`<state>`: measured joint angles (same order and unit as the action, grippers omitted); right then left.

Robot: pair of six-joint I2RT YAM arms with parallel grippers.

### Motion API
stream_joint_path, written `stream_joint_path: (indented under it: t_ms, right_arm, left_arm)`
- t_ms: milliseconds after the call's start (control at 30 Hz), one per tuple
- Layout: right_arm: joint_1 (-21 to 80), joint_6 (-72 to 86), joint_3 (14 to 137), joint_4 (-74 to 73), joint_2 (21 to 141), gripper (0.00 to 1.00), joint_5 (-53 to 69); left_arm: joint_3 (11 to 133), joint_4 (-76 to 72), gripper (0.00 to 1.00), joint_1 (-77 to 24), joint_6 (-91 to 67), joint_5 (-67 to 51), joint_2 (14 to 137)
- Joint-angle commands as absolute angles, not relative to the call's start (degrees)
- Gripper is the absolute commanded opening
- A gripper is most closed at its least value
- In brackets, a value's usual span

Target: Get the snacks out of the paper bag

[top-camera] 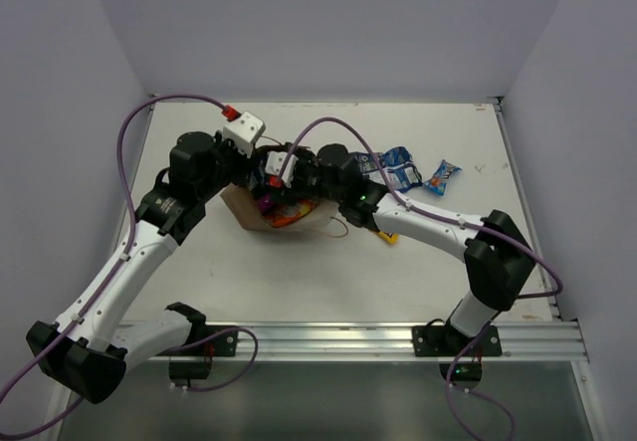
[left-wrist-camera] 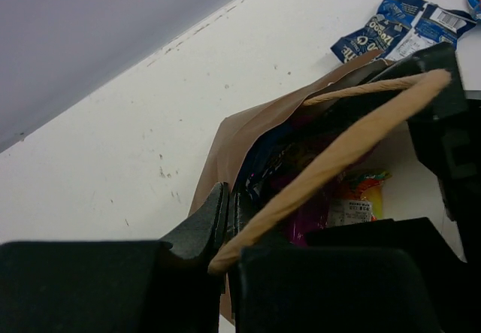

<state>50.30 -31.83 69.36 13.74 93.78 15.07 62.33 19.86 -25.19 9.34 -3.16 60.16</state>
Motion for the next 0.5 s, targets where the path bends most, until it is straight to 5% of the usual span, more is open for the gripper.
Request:
stream_joint_path:
  t_ms: [0,467]
  right_arm:
    - [50.36,-36.99,72.33,22.84,95.88,0.74,10.38]
    - [50.36,-39.11,76.64,24.96,105.02,0.73,10.46]
  left_arm:
    - [63.46,13.97,0.00,-25.31,7.73,-7.20,58.27]
    - [63.72,15.29,0.00,-25.31,8.96,-8.26,58.45]
